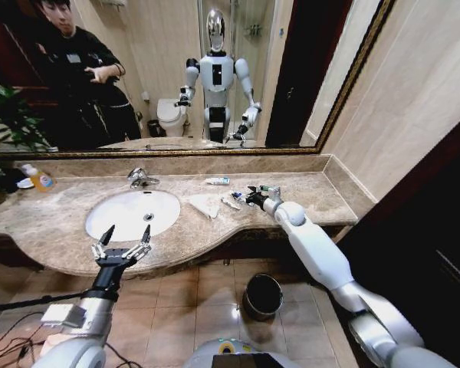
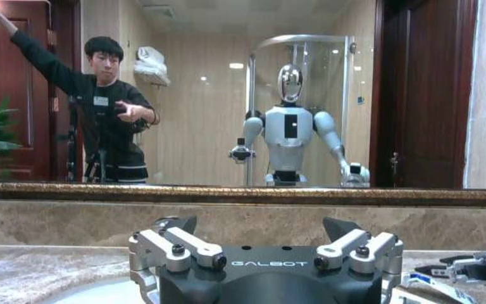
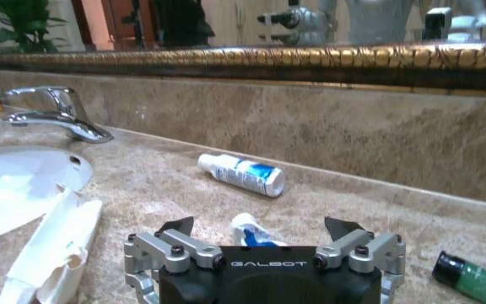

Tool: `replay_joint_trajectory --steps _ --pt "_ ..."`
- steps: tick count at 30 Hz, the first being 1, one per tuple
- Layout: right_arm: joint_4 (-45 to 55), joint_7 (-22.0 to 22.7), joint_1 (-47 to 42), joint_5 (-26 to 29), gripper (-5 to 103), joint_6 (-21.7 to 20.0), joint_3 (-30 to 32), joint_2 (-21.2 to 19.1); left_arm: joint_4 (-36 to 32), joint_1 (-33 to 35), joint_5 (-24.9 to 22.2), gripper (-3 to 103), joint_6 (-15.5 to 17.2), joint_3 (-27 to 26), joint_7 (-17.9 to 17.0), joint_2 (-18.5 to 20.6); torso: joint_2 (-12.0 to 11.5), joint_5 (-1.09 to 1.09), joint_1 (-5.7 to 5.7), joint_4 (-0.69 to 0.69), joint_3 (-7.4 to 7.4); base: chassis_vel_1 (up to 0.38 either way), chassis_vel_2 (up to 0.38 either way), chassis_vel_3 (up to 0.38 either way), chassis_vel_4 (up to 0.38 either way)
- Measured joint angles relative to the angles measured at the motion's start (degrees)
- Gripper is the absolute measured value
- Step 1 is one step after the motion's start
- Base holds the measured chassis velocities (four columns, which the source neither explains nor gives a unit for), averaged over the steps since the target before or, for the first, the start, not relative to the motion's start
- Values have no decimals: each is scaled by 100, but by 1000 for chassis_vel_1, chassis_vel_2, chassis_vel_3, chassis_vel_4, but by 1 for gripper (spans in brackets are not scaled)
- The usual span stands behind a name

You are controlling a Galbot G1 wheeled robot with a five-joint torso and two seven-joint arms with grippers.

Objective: Pick up the trash from the sink and place it in the trash bin.

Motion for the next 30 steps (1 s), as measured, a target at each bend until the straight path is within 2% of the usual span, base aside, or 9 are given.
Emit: replay_joint_trajectory --steps 8,16,18,21,24,27,28,30 --pt "-192 96 15 -271 100 -31 -82 148 0 0 0 100 0 0 0 0 0 0 -1 -1 0 0 0 0 0" --pt "-274 375 38 -399 101 -131 -184 281 0 0 0 100 0 0 0 0 0 0 0 0 0 0 0 0 0" --pt "-292 470 41 -404 88 -134 -197 316 0 0 0 100 0 0 0 0 0 0 -1 0 0 0 0 0 0" --pt "-297 509 41 -404 83 -126 -199 324 0 0 0 100 0 0 0 0 0 0 -1 0 0 0 0 0 0" --pt "-297 629 41 -404 67 -114 -206 321 0 0 0 100 0 0 0 0 0 0 0 0 0 0 0 0 0" --pt "-296 667 36 -404 61 -105 -207 314 0 0 0 100 0 0 0 0 0 0 -1 0 0 0 0 0 0" --pt "-296 694 25 -406 50 -95 -208 307 0 0 0 100 0 0 0 0 0 0 -1 0 0 0 0 0 0" --pt "-296 712 22 -408 50 -79 -209 305 0 0 0 100 0 0 0 0 0 0 0 0 0 0 0 0 0"
